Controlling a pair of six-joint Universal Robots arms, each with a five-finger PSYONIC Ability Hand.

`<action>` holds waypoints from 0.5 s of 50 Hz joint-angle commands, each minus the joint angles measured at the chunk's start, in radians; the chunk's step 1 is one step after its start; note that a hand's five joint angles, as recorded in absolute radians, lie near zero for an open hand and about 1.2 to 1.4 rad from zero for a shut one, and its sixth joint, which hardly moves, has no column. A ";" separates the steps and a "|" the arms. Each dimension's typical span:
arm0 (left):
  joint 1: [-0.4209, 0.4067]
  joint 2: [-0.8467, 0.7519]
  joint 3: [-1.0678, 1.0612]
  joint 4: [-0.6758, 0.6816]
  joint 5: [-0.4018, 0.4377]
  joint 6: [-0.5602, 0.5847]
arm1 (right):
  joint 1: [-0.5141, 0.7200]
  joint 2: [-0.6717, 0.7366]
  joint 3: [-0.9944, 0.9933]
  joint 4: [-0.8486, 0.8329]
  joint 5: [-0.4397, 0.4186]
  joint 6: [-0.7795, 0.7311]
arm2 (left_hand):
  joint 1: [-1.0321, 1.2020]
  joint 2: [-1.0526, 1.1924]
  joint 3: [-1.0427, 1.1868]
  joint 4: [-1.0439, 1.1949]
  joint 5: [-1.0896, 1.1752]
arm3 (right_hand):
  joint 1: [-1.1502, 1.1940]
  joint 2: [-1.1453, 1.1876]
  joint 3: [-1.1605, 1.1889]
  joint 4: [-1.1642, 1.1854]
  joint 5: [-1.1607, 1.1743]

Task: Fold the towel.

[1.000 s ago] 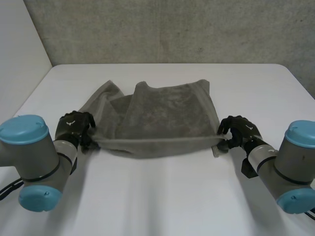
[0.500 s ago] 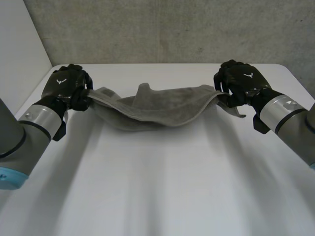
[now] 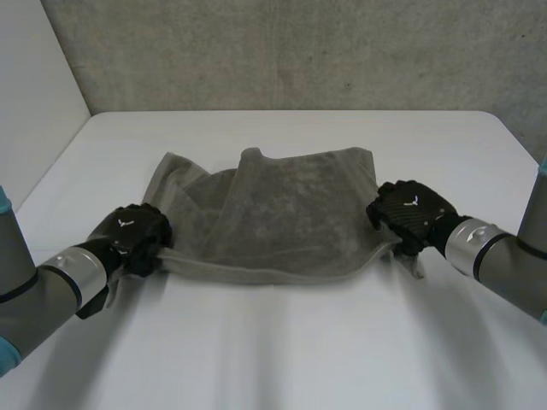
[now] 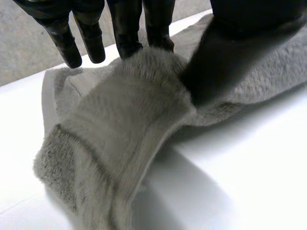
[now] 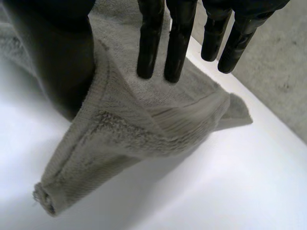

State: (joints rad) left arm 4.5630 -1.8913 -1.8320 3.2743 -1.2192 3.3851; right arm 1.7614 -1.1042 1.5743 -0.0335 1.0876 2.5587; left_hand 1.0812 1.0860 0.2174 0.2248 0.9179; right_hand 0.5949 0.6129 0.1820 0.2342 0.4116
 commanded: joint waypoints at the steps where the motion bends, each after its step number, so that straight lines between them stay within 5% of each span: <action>1: -0.013 0.001 -0.001 0.001 -0.005 -0.009 | -0.006 -0.009 0.072 -0.102 0.035 0.238 | -0.562 -0.567 -0.043 -0.050 -0.574 | -0.420 -0.438 -0.007 -0.060 -0.412; 14: 0.027 0.012 -0.036 0.010 -0.008 -0.012 | -0.045 -0.112 0.303 -0.305 0.193 0.445 | -0.574 -0.579 -0.043 -0.050 -0.585 | -0.420 -0.438 -0.007 -0.060 -0.412; 25: 0.054 0.015 -0.076 0.053 -0.014 -0.012 | -0.078 -0.132 0.389 -0.387 0.230 0.566 | -0.571 -0.576 -0.043 -0.050 -0.582 | -0.420 -0.438 -0.007 -0.060 -0.412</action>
State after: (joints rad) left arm 4.6055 -1.8763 -1.8896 3.2991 -1.2293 3.3732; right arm 1.7014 -1.2387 1.9362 -0.3948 1.3099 3.0733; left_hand 0.5534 0.5459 0.2174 0.2248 0.3417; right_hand 0.2434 0.2417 0.1820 0.2342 0.0578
